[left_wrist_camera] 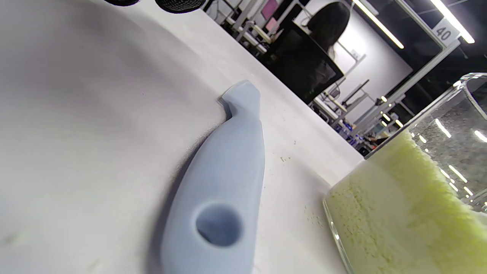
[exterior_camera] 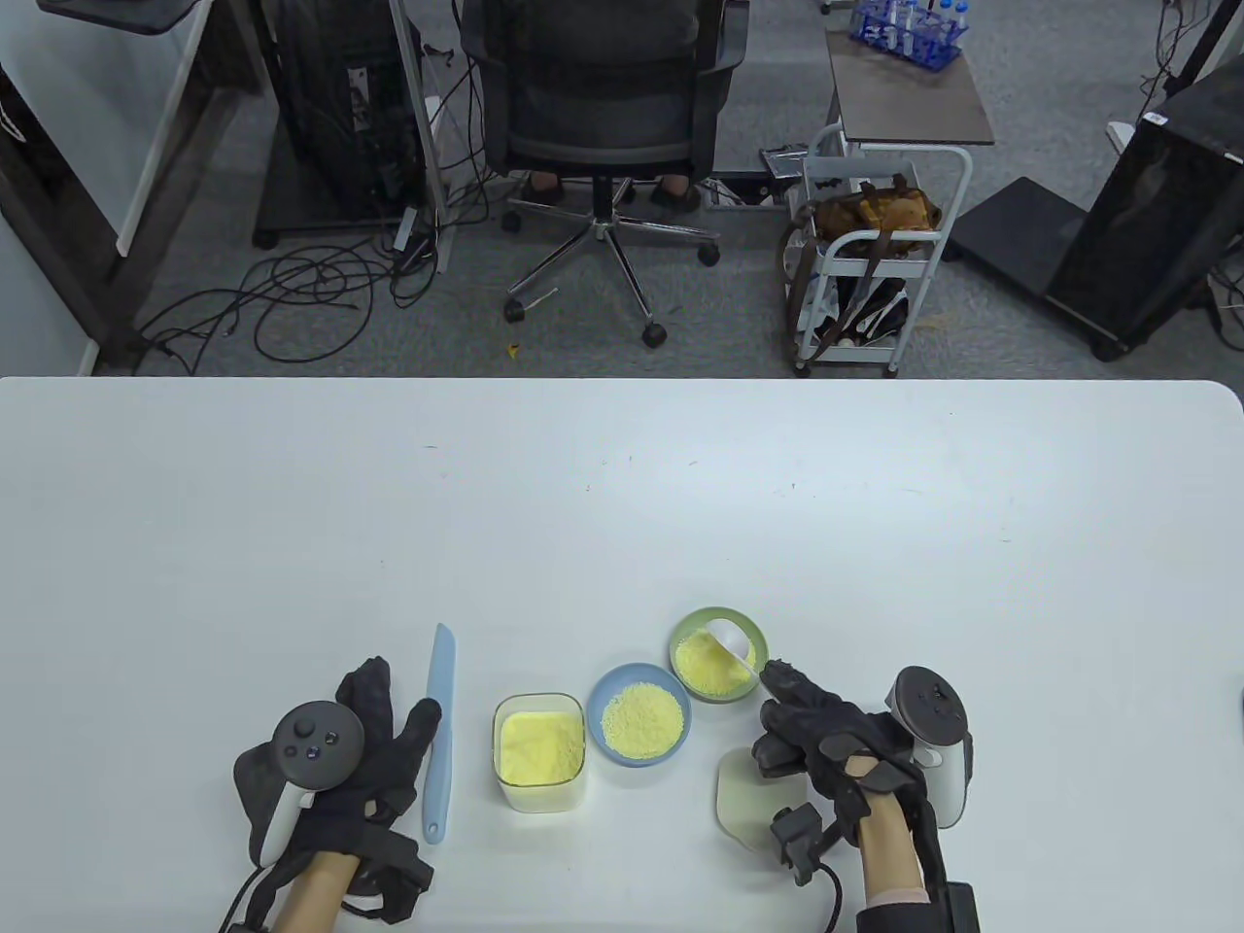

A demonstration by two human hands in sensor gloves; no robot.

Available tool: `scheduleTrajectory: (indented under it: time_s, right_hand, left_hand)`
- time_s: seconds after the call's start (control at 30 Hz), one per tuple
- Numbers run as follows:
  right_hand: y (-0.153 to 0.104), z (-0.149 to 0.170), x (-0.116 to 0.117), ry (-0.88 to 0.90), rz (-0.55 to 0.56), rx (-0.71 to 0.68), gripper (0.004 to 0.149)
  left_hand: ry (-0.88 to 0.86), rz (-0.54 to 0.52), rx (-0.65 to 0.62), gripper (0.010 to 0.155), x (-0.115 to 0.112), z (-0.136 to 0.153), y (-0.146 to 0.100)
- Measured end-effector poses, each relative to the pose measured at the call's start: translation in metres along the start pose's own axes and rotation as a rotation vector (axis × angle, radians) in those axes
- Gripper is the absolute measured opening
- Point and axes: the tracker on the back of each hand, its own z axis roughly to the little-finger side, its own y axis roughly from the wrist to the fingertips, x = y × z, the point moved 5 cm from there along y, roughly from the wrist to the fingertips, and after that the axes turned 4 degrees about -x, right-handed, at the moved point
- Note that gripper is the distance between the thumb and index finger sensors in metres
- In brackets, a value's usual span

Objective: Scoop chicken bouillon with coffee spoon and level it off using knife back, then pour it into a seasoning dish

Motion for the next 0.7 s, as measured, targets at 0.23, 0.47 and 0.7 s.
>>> scheduleTrajectory:
  time_s: [0.23,0.47,0.7]
  right_hand:
    - [-0.006,-0.007,0.003,-0.007,0.003,-0.036,0.049]
    - [-0.022,-0.013,0.025,0.123,-0.095,-0.097,0.049]
    - [-0.04,-0.001,0.051,0.087,-0.271,-0.081,0.049]
  left_hand:
    - [-0.016,0.008,-0.01,0.088,-0.002,-0.001,0.001]
    - [-0.023,0.015,-0.017,0.088,-0.003,-0.002,0.001]
    - [-0.131,0.068,-0.179,0.091,-0.012,-0.024,-0.003]
